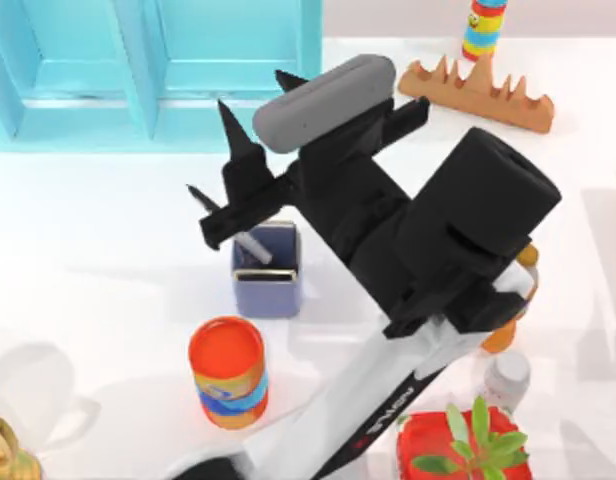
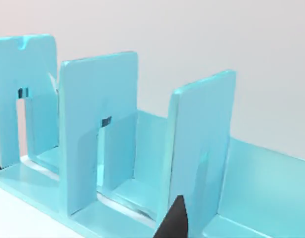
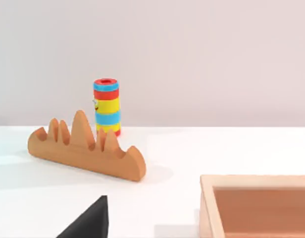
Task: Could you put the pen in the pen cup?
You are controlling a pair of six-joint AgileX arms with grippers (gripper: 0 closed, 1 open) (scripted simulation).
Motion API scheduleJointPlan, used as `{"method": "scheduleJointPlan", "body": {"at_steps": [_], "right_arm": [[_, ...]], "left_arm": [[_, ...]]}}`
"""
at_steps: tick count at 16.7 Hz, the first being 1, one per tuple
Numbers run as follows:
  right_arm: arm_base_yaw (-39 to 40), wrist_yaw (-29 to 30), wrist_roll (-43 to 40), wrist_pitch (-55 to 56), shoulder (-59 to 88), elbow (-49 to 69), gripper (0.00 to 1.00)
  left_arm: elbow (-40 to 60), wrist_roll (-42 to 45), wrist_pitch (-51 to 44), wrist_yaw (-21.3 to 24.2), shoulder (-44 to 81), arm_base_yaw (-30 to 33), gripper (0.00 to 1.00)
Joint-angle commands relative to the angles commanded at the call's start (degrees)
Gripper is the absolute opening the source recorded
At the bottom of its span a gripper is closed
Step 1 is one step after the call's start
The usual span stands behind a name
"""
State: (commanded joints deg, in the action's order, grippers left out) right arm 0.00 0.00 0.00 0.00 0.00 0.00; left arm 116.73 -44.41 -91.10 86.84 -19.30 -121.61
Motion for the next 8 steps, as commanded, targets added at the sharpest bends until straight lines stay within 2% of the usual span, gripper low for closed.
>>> {"method": "scheduleJointPlan", "body": {"at_steps": [2, 8], "right_arm": [[0.00, 0.00, 0.00, 0.00, 0.00, 0.00, 1.00], [0.00, 0.00, 0.00, 0.00, 0.00, 0.00, 1.00]], "left_arm": [[0.00, 0.00, 0.00, 0.00, 0.00, 0.00, 0.98], [0.00, 0.00, 0.00, 0.00, 0.00, 0.00, 1.00]]}}
